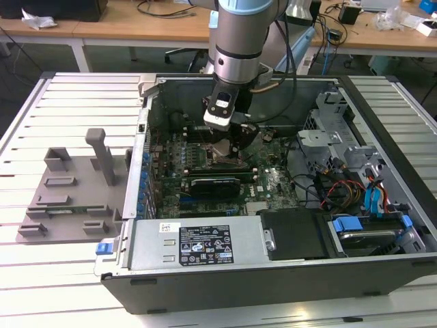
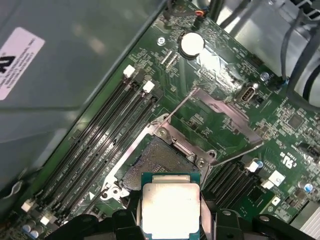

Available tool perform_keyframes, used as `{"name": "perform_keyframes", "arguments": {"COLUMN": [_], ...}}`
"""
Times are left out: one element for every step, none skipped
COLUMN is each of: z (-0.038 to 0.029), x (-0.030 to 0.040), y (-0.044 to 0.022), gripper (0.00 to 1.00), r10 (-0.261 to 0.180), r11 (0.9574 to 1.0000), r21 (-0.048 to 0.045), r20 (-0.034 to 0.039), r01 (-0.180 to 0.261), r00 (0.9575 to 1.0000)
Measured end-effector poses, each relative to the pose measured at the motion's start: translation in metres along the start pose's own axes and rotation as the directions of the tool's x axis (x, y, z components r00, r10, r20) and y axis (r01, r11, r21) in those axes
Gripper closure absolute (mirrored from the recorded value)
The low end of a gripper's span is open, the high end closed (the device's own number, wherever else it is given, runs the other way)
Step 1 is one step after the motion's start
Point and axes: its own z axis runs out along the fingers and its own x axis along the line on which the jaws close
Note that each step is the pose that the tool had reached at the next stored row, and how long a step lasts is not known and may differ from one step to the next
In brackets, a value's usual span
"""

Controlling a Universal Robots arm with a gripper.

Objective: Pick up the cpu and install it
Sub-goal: 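Place the cpu into insertion slot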

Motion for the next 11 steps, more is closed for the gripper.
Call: {"name": "perform_keyframes", "arguments": {"z": [0.0,0.0001,0.0001,0.0002,0.0002,0.0002,0.0002,0.0002,0.0003,0.0003,0.0003], "x": [0.0,0.0,0.0,0.0,0.0,0.0,0.0,0.0,0.0,0.0,0.0], "y": [0.0,0.0,0.0,0.0,0.0,0.0,0.0,0.0,0.0,0.0,0.0], "gripper": [0.45,0.45,0.45,0.45,0.45,0.45,0.45,0.45,0.45,0.45,0.45], "r10": [0.017,0.039,0.061,0.078,0.093,0.103,0.119,0.129,0.141,0.159,0.17], "r11": [0.9999,0.9992,0.9981,0.9969,0.9957,0.9946,0.9929,0.9916,0.99,0.9872,0.9854], "r21": [0.0005,0.0012,0.0019,0.0025,0.003,0.0033,0.0039,0.0043,0.0047,0.0055,0.0059], "r20": [-0.0011,-0.0026,-0.0041,-0.0052,-0.0061,-0.0068,-0.0079,-0.0085,-0.0093,-0.0105,-0.0111], "r01": [-0.017,-0.039,-0.061,-0.078,-0.093,-0.103,-0.119,-0.129,-0.141,-0.159,-0.17], "r00": [0.9999,0.9992,0.9981,0.9969,0.9957,0.9946,0.9929,0.9915,0.9899,0.9872,0.9854]}}
